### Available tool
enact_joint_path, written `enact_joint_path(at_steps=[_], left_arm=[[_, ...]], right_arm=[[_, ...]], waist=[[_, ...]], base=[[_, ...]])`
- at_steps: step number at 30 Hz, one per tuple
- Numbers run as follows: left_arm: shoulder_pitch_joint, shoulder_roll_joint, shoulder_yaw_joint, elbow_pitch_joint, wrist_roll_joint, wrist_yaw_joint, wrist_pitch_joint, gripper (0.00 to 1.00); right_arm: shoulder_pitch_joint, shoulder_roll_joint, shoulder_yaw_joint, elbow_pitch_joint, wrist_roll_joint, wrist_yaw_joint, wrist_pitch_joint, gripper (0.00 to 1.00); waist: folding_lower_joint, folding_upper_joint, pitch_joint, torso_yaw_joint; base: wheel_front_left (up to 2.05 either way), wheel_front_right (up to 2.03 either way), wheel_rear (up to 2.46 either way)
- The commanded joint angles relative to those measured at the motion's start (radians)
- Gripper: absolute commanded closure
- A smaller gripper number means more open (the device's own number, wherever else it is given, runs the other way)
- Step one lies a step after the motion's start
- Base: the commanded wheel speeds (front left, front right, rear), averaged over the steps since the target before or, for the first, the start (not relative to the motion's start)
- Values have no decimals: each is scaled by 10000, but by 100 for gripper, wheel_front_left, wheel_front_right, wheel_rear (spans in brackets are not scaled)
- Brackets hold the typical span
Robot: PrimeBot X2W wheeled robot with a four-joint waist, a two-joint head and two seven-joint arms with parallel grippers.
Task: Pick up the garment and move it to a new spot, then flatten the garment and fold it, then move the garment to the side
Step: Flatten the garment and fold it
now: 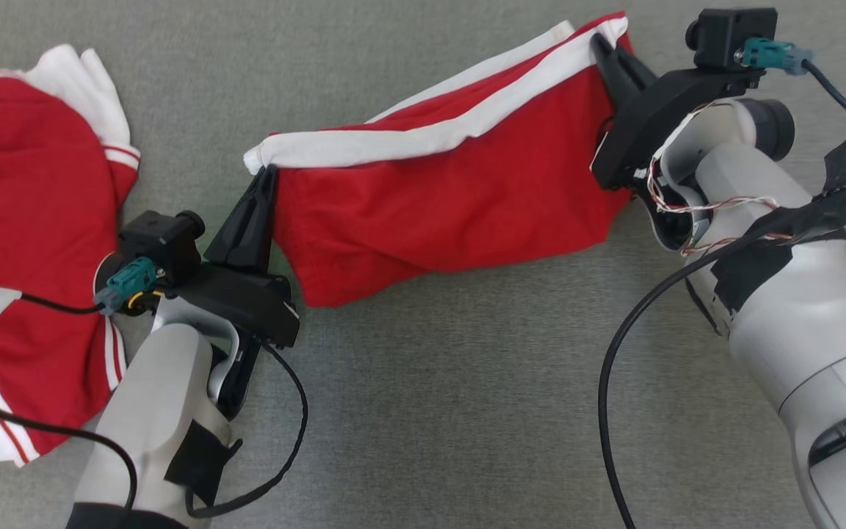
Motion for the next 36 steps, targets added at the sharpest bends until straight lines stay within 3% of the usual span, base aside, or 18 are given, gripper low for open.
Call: enact_joint_path(at_steps=[1, 13, 14, 15, 16, 17, 24, 36], left_arm=[[-143, -17, -26, 39, -18, -30, -29, 100], [-770, -33, -381, -173, -293, 20, -29, 100], [-780, -34, -386, -212, -305, 60, -29, 100], [-784, -34, -371, -278, -304, 99, -29, 95], [-757, -33, -361, -305, -292, 105, -29, 50], [-719, -33, -322, -340, -259, 145, -29, 2], [-88, -34, 59, -864, -41, 268, -29, 0], [1850, -34, 794, -2987, 543, 650, -29, 0]], right_arm=[[-215, 16, 108, 238, 88, -9, -209, 100], [-1155, 254, 463, 1723, 438, -9, -965, 100], [-1200, 260, 494, 1783, 422, -9, -1037, 65], [-1216, 279, 542, 1818, 427, -9, -1093, 19], [-1219, 298, 563, 1828, 477, -9, -1141, 0], [-1224, 296, 590, 1837, 516, -9, -1196, 0], [-1015, 142, 853, 1556, 813, -10, -1380, 0], [-50, -339, 1497, 1173, 1296, -10, -1531, 0]], waist=[[-2, -2, 432, 374], [-2, -2, 1170, 627], [-2, -2, 1192, 630], [-2, -2, 1200, 630], [-2, -2, 1199, 622], [-2, -2, 1190, 605], [-2, -2, 935, 452], [-2, -2, 90, 203]], base=[[0, 0, 0], [0, 0, 0], [0, 0, 0], [0, 0, 0], [0, 0, 0], [0, 0, 0], [0, 0, 0], [0, 0, 0]])
